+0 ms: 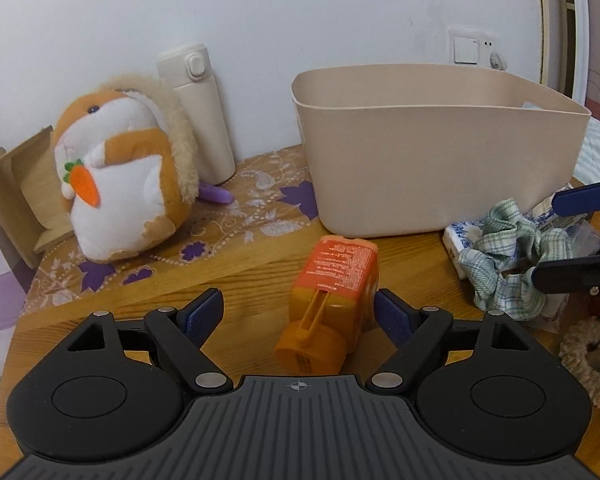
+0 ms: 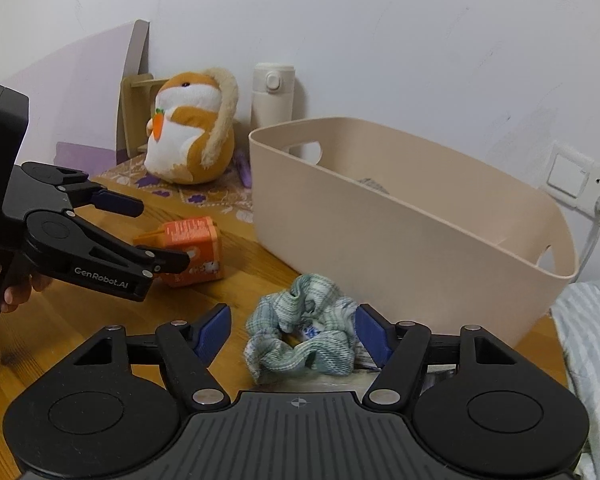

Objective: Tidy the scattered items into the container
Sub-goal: 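Grasp the orange bottle with the left tool while the right tool grasps the green plaid scrunchie, then carry the orange bottle and plaid scrunchie over the basket with both tools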

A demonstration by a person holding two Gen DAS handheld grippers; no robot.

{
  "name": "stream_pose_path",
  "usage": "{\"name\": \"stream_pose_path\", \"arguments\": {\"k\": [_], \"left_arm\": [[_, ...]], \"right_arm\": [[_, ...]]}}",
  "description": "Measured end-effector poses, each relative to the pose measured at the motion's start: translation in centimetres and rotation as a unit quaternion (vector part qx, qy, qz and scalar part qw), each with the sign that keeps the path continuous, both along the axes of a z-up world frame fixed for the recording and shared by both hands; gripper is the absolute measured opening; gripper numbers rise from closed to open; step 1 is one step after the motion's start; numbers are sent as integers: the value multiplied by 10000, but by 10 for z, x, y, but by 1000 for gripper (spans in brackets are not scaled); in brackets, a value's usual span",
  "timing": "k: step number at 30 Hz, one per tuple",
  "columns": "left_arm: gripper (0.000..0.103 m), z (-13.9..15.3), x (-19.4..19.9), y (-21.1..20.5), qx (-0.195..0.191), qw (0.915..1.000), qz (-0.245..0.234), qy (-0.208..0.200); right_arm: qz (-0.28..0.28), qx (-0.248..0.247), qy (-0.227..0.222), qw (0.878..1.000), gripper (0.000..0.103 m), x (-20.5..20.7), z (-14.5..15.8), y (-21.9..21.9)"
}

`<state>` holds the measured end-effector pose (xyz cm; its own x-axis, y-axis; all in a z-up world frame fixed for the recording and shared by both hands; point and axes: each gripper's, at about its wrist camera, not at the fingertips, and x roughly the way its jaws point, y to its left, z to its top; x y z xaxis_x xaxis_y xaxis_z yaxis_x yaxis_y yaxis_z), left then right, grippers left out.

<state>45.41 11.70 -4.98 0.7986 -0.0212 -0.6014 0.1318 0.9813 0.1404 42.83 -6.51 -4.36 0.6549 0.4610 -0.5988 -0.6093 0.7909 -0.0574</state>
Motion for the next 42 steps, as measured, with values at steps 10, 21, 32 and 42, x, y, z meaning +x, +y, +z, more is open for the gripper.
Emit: {"name": "stream_pose_path", "arguments": {"k": [10, 21, 32, 42], "left_arm": [[84, -14, 13, 6, -220, 9997, -56, 72], [43, -17, 17, 1, -410, 9985, -283, 217], [39, -16, 12, 1, -446, 9985, -241, 191], [39, 6, -5, 4, -678, 9975, -186, -62]], "right_arm": [[-119, 75, 384, 9992, 59, 20, -17, 4], [-52, -6, 587, 9983, 20, 24, -25, 6], [-144, 169, 576, 9981, 5, 20, -22, -3], [-106, 395, 327, 9986, 4, 6, 1, -15]]}}
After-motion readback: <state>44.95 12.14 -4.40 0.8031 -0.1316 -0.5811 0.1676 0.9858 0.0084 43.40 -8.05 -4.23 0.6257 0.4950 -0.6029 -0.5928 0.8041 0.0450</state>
